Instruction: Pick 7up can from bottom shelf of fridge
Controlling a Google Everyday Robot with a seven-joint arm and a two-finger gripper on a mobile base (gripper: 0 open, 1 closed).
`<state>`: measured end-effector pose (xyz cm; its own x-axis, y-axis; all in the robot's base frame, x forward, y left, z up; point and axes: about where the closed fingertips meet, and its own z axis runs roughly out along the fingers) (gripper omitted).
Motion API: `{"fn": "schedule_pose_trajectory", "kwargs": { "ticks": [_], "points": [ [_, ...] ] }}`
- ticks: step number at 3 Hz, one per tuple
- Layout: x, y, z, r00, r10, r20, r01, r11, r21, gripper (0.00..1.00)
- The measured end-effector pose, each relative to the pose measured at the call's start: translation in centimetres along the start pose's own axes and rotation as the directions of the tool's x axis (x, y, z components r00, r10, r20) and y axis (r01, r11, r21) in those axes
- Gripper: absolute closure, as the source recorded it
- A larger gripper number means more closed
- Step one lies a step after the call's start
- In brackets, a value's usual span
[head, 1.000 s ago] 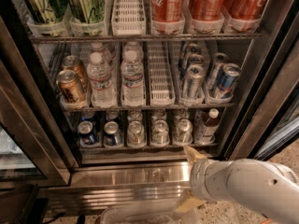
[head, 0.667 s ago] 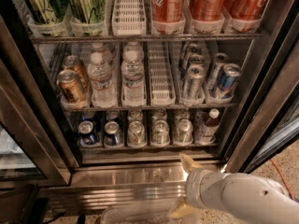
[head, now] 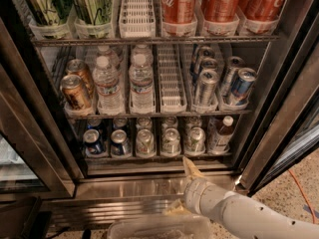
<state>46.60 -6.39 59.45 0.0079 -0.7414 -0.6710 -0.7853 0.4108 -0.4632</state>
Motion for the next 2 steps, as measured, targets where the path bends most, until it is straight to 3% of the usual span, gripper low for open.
{"fn": "schedule_pose_trajectory", "kwargs": {
  "ticks": [1, 2],
  "points": [
    [-0.64, -2.08, 3.04, 0.994, 0.053, 0.098, -0.065, 0.9893, 0.130, 0.00],
    [-0.68, -2.16, 3.24, 0.993, 0.060, 0.102, -0.074, 0.9878, 0.137, 0.00]
  ]
}}
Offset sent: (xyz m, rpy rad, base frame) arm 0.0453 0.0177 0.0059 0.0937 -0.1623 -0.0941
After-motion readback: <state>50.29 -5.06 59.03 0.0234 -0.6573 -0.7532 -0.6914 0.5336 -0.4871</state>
